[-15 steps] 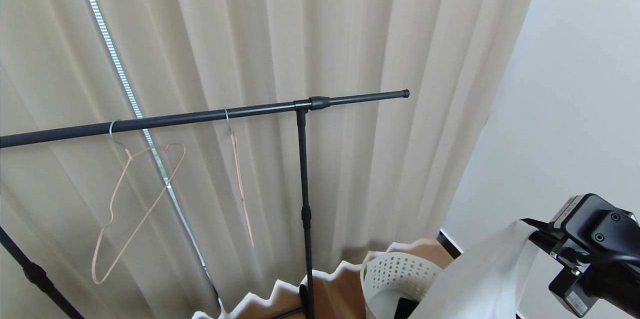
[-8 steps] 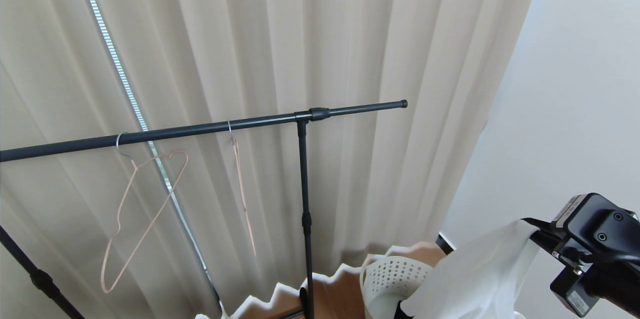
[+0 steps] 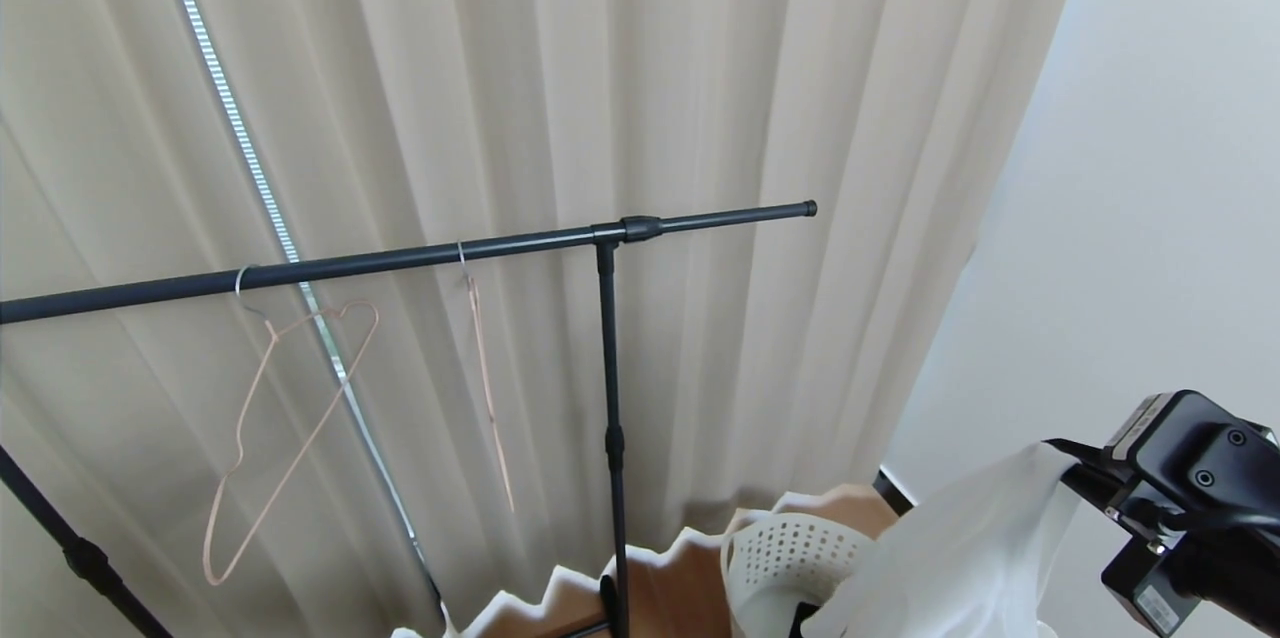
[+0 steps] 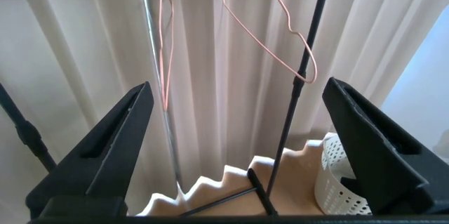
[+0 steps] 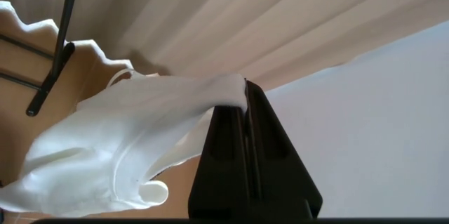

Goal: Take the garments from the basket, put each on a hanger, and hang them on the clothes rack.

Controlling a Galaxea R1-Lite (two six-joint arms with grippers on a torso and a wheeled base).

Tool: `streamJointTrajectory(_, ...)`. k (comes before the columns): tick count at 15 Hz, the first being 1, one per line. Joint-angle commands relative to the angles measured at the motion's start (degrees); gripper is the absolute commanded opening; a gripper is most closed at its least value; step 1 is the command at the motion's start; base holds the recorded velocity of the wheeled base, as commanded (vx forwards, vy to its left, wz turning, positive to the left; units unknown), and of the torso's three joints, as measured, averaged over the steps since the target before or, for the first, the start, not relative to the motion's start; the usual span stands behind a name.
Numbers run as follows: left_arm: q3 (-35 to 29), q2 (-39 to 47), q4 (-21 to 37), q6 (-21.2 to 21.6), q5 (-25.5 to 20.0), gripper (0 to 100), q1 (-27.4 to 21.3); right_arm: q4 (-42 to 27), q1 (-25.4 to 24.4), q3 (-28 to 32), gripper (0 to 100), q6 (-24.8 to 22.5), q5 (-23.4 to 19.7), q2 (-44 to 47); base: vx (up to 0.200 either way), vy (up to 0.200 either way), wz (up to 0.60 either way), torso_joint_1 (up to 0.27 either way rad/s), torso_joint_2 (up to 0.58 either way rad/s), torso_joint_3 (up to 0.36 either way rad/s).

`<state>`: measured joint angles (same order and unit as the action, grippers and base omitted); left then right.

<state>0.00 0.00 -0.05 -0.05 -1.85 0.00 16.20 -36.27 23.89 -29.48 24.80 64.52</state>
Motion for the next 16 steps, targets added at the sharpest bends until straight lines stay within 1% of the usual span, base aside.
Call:
streamJointTrajectory(1, 0.0, 0.0, -0.04, -0.04, 0.01, 100, 0.0, 0.06, -0.03, 0.01, 0, -0.05, -0.01, 0.34, 0.0, 0.0, 0.6, -0.002, 0.0, 0.002)
streamJointTrajectory(6, 0.0, 0.0, 0.05, 0.05, 0.01, 100, 0.0, -0.03, -0.03, -0.08, 0, -0.14, -0.01, 0.07, 0.0, 0.0, 0.6, 0.005, 0.0, 0.0)
streamJointTrajectory(11, -0.09, 0.0, 0.05, -0.04, -0.08, 100, 0.0, 0.06, -0.03, 0.1, 0, -0.14, 0.08, -0.45, 0.0, 0.0, 0.0, 0.0, 0.0, 0.0)
streamJointTrajectory(16, -0.09, 0.0, 0.05, -0.04, -0.08, 100, 0.0, 0.06, -0.03, 0.45, 0, -0.14, 0.08, -0.54, 0.0, 0.2, 0.0, 0.001, 0.0, 0.002)
